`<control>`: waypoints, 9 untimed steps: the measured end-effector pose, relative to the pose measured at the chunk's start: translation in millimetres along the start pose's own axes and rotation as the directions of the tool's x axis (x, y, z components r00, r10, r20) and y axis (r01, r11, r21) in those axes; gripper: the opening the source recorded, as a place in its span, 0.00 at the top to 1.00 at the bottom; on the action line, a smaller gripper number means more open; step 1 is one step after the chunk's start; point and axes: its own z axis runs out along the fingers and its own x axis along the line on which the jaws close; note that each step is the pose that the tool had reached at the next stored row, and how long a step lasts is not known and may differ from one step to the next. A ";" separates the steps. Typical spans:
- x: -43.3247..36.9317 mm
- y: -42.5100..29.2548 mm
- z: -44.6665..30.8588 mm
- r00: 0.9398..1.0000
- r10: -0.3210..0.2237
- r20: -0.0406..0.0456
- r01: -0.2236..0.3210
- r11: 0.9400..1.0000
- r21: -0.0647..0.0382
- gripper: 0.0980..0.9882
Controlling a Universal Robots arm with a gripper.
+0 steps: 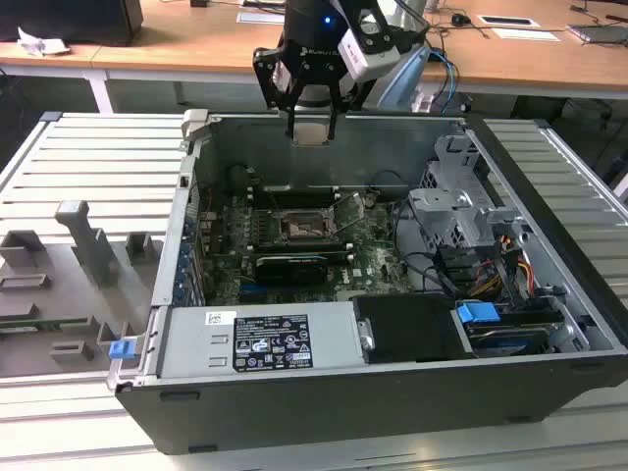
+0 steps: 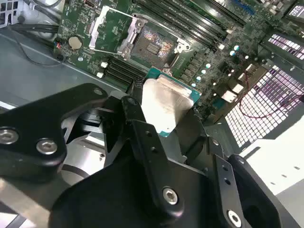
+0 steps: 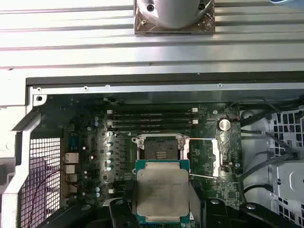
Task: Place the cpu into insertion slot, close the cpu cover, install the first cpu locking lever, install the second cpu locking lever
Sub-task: 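Place the cpu into insertion slot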
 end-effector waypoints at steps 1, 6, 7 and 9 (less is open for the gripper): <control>-0.1 0.0 0.0 1.000 0.005 0.000 -0.005 1.000 0.000 0.52; 0.0 -0.7 7.5 1.000 0.024 0.002 -0.024 1.000 0.001 0.52; 0.0 -0.7 7.9 1.000 0.026 0.002 -0.026 1.000 0.001 0.52; 0.0 -0.8 8.5 0.999 0.036 0.003 -0.036 0.999 0.001 0.52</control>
